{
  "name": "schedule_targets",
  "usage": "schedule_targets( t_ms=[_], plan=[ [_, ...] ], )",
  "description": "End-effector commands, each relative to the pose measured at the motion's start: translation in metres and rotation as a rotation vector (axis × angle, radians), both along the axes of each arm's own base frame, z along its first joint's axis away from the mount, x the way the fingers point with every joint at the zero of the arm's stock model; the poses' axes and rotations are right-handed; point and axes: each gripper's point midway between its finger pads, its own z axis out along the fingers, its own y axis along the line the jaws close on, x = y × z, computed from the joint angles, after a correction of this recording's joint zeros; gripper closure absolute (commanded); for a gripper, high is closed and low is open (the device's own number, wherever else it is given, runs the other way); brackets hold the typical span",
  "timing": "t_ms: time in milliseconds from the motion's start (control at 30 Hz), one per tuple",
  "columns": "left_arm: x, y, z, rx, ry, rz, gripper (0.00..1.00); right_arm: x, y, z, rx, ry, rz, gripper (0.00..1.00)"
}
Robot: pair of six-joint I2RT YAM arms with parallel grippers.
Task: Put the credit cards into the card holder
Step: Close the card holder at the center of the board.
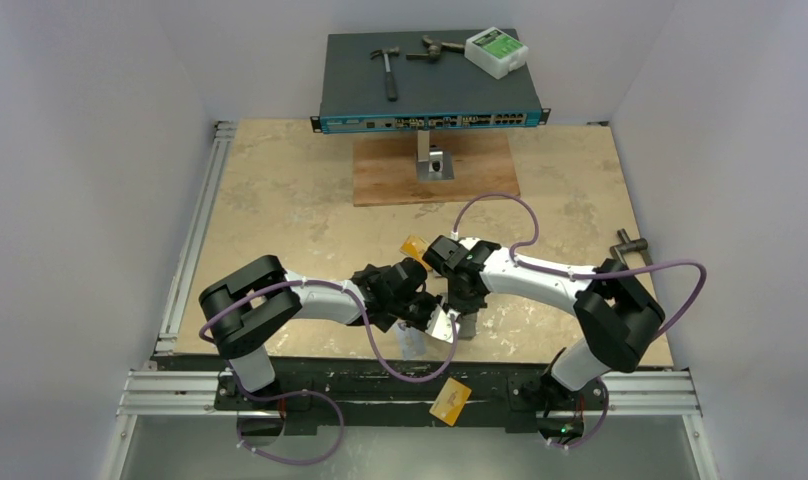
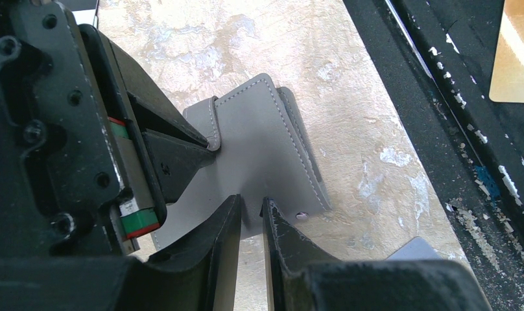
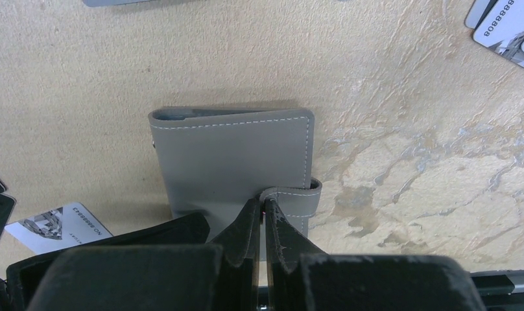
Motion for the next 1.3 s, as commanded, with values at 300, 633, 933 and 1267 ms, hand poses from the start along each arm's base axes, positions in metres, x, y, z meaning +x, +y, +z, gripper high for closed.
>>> schedule_targets(
  t_ms=[300, 633, 933, 1267],
  plan=[
    [-0.031, 0.023, -0.027, 0.11, 0.11, -0.048, 0.81, -0.003, 0.013, -0.022, 0.067, 0.026, -0.041, 1.0],
    [-0.031, 0.023, -0.028, 0.112, 0.112, -0.048, 0.81, -0.02, 0.005, -0.04, 0.049, 0.092, -0.033, 1.0],
    [-0.031, 0.023, -0.027, 0.111, 0.111, -0.048, 0.81, -0.03, -0.001, -0.056, 0.014, 0.145, 0.003, 1.0],
    [-0.031, 0.023, -0.028, 0.116, 0.114, -0.048, 0.81, -0.037, 0.004, -0.072, 0.002, 0.22, 0.047, 1.0]
  ],
)
